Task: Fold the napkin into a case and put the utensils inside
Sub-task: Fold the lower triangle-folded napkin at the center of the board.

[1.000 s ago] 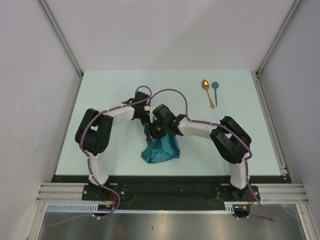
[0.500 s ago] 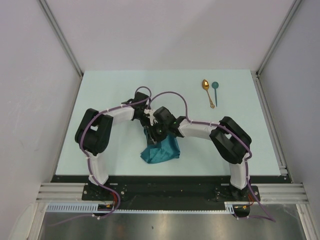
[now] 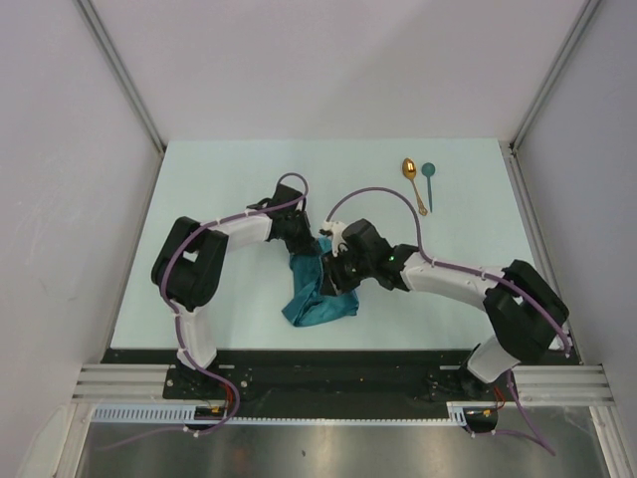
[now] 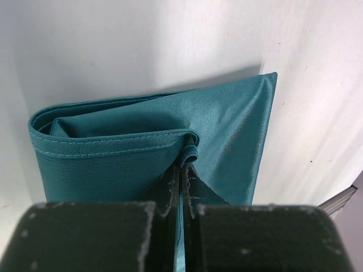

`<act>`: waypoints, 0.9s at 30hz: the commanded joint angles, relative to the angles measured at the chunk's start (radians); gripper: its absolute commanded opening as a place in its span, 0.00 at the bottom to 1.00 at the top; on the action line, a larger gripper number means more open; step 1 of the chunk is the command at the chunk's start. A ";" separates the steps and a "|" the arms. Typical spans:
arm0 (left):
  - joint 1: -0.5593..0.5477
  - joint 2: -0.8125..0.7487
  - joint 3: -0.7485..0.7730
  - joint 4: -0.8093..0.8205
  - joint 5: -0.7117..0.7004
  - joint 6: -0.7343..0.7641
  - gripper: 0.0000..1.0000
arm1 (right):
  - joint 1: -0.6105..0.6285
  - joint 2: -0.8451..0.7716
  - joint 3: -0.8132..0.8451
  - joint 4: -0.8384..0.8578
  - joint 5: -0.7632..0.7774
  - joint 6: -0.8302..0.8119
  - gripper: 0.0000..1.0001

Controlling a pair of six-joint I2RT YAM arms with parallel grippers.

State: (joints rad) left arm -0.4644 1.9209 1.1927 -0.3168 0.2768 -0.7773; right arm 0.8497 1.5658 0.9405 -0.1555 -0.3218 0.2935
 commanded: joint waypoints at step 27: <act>-0.003 -0.049 -0.039 0.036 0.035 0.016 0.00 | 0.026 0.387 0.322 0.108 0.023 -0.051 0.54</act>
State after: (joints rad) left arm -0.4614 1.9186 1.1648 -0.2920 0.2916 -0.7773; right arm 0.8696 1.9095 1.1751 -0.0673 -0.3237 0.2832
